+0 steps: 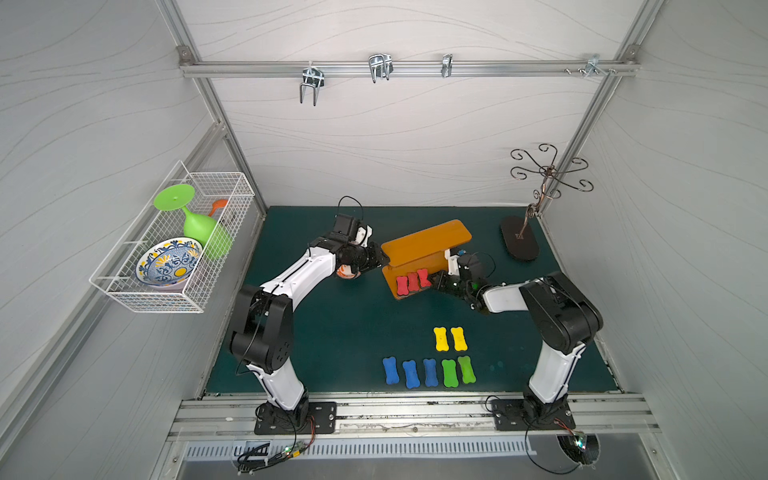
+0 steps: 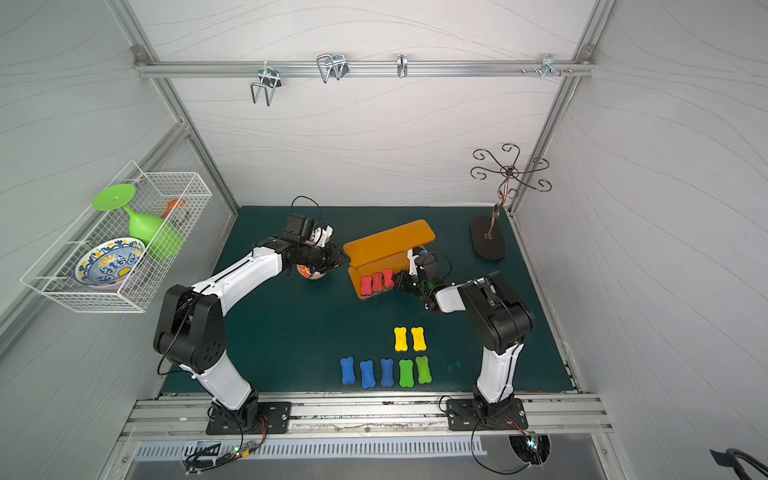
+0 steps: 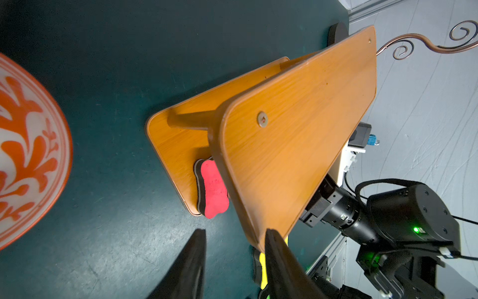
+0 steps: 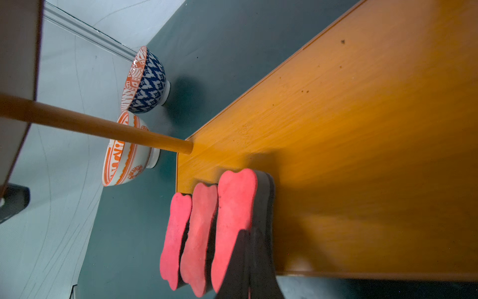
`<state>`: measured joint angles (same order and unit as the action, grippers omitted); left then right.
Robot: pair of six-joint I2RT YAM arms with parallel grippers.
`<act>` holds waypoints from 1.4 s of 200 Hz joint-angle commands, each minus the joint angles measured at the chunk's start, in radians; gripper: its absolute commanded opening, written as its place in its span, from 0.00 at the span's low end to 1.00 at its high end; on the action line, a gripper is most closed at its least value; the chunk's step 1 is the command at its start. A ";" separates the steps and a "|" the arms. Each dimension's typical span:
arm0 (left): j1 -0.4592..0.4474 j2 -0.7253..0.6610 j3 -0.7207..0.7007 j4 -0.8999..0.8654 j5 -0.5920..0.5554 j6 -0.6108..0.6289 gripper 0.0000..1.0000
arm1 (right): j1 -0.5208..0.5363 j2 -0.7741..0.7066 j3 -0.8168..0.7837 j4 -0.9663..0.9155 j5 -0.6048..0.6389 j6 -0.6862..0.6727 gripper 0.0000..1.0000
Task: Remove the whiteboard erasers from the shelf
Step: Pick up the whiteboard eraser from the shelf, then place the whiteboard eraser at the center of the board.
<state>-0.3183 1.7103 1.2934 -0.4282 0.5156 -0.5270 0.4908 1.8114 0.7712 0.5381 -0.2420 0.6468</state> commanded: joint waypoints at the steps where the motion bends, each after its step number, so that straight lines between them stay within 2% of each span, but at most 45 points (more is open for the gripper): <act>1: -0.002 -0.016 0.005 0.013 -0.003 0.005 0.43 | 0.009 -0.074 0.007 -0.106 0.047 -0.018 0.00; 36: -0.002 -0.035 0.003 0.014 -0.018 0.002 0.49 | 0.026 -0.158 -0.020 -0.164 0.099 -0.009 0.00; 91: -0.001 -0.060 -0.005 0.021 -0.030 -0.002 0.51 | 0.084 -0.350 -0.104 -0.266 0.190 0.033 0.00; 129: 0.001 -0.079 -0.014 0.033 -0.033 -0.009 0.52 | 0.228 -0.528 -0.188 -0.411 0.324 0.099 0.00; 159: 0.001 -0.087 -0.016 0.039 -0.028 -0.014 0.52 | 0.389 -0.625 -0.253 -0.505 0.440 0.198 0.00; 213: 0.000 -0.101 -0.019 0.043 -0.029 -0.015 0.52 | 0.569 -0.590 -0.280 -0.563 0.526 0.324 0.00; 280: 0.000 -0.100 -0.020 0.043 -0.025 -0.014 0.52 | 0.595 -0.475 -0.251 -0.546 0.506 0.343 0.00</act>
<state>-0.3180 1.6321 1.2728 -0.4164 0.4889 -0.5385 1.0790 1.3170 0.5007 0.0128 0.2543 0.9726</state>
